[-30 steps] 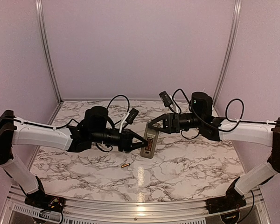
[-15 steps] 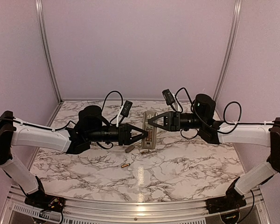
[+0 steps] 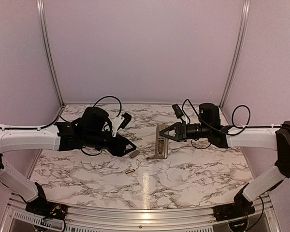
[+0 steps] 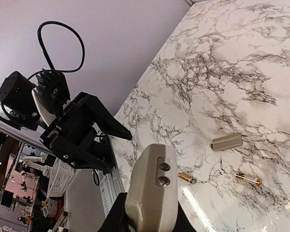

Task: Load the batteries into the remote control
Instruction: Pass from the left arm to the right, then pick up the battery from the center of the board.

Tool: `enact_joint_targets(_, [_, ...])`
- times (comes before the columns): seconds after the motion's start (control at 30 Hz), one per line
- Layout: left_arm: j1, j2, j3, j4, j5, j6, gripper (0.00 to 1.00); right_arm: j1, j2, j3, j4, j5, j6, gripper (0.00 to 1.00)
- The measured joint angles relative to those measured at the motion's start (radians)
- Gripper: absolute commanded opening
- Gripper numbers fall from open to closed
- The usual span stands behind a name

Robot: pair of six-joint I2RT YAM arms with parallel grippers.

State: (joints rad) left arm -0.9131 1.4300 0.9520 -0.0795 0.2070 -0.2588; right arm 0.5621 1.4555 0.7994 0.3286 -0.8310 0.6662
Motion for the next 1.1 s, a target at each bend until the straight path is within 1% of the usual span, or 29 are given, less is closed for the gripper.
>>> enact_joint_targets(0.07, [-0.011, 0.029, 0.026, -0.110, -0.048, 0.058, 0.42, -0.003, 0.023, 0.000, -0.035, -0.002, -0.011, 0.00])
enact_joint_targets(0.2, [-0.051, 0.151, 0.119, -0.334, -0.104, 0.184, 0.36, -0.007, 0.079, 0.000, -0.102, -0.026, -0.034, 0.00])
enact_joint_targets(0.33, [-0.087, 0.282, 0.210, -0.477, -0.149, 0.266, 0.34, -0.019, 0.099, -0.013, -0.129, -0.050, -0.050, 0.00])
enact_joint_targets(0.4, [-0.100, 0.328, 0.242, -0.527, -0.180, 0.292, 0.31, -0.026, 0.099, -0.022, -0.132, -0.059, -0.054, 0.00])
enact_joint_targets(0.5, [-0.110, 0.393, 0.296, -0.581, -0.222, 0.322, 0.31, -0.035, 0.099, -0.031, -0.132, -0.077, -0.063, 0.00])
enact_joint_targets(0.7, [-0.110, 0.480, 0.393, -0.637, -0.268, 0.357, 0.30, -0.057, 0.099, -0.045, -0.132, -0.098, -0.072, 0.00])
enact_joint_targets(0.77, [-0.110, 0.498, 0.411, -0.645, -0.275, 0.364, 0.32, -0.065, 0.099, -0.047, -0.132, -0.103, -0.074, 0.00])
enact_joint_targets(0.93, [-0.110, 0.547, 0.441, -0.666, -0.277, 0.380, 0.32, -0.078, 0.099, -0.047, -0.132, -0.111, -0.084, 0.00])
enact_joint_targets(1.03, [-0.110, 0.576, 0.459, -0.675, -0.266, 0.389, 0.28, -0.080, 0.099, -0.050, -0.131, -0.116, -0.087, 0.00])
enact_joint_targets(1.1, [-0.110, 0.597, 0.476, -0.680, -0.253, 0.402, 0.22, -0.080, 0.099, -0.053, -0.132, -0.122, -0.089, 0.00])
